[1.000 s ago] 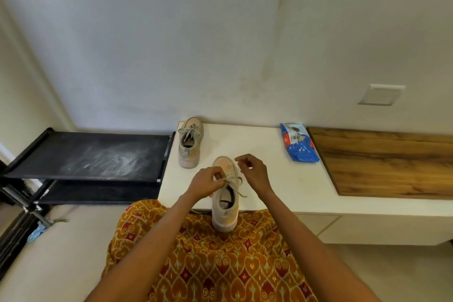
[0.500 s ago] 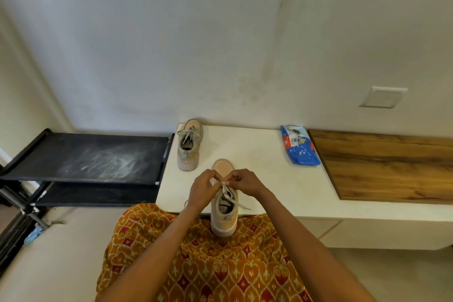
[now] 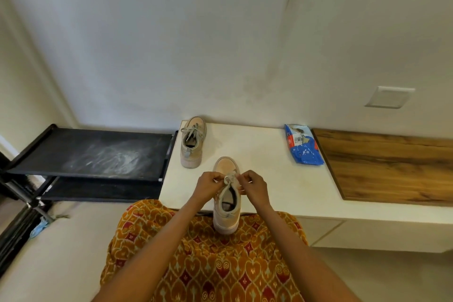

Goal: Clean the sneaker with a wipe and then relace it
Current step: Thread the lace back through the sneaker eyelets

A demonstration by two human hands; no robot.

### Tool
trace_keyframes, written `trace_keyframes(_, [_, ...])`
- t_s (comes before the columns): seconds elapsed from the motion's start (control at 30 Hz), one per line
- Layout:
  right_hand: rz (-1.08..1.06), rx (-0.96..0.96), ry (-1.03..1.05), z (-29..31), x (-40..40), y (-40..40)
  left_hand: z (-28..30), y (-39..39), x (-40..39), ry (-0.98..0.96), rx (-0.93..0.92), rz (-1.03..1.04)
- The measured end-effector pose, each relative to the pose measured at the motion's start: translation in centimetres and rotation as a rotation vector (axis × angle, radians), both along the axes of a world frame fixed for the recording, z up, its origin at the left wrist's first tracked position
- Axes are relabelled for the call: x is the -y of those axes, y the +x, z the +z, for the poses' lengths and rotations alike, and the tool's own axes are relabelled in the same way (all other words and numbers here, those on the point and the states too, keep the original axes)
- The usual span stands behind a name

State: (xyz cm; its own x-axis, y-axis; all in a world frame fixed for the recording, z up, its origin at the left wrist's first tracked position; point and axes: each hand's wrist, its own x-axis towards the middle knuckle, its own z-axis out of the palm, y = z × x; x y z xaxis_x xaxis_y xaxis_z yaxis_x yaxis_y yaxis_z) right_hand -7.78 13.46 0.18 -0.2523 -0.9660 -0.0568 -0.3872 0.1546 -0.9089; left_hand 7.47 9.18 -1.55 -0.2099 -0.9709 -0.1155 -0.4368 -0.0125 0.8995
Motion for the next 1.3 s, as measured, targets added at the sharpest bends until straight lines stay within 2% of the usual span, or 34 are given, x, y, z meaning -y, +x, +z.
trace_keyframes(0.13, [0.246,-0.234,-0.081,-0.5,-1.5,-0.2,-0.6,-0.7,-1.1,-0.015,-0.069,0.145])
trace_keyframes(0.23, [0.238,-0.365,-0.119,-0.5,-1.7,0.3,-0.6,-1.0,-1.5,-0.024,-0.089,0.187])
trace_keyframes(0.33, [0.14,-0.372,-0.163,-0.3,-1.4,1.1,-0.5,-0.8,-1.6,-0.031,-0.103,0.17])
trace_keyframes(0.43, [0.155,-0.337,-0.149,-0.1,-1.1,1.2,-0.8,-0.6,-1.3,-0.007,-0.103,0.117])
trace_keyframes(0.63, [0.263,-0.16,-0.056,0.1,-1.0,-0.7,-1.1,-1.0,-1.1,-0.013,-0.106,0.131])
trace_keyframes(0.77, [0.214,0.013,-0.054,0.6,-0.3,-1.4,-0.8,-0.9,-1.1,-0.045,-0.062,0.074])
trace_keyframes(0.83, [0.236,-0.066,-0.082,0.9,0.6,-1.6,-0.7,-0.8,-1.0,-0.039,-0.038,0.051])
trace_keyframes(0.97, [0.417,-0.305,-0.032,1.6,2.2,-1.4,-0.4,-0.6,-0.9,-0.044,-0.004,0.023])
trace_keyframes(1.1, [0.332,-0.323,0.015,1.9,2.9,-1.2,-0.5,-0.5,-0.9,-0.031,-0.009,0.032])
trace_keyframes(1.3, [0.433,-0.19,0.078,1.8,2.4,-1.8,-0.3,-0.3,-0.9,-0.044,-0.012,0.006])
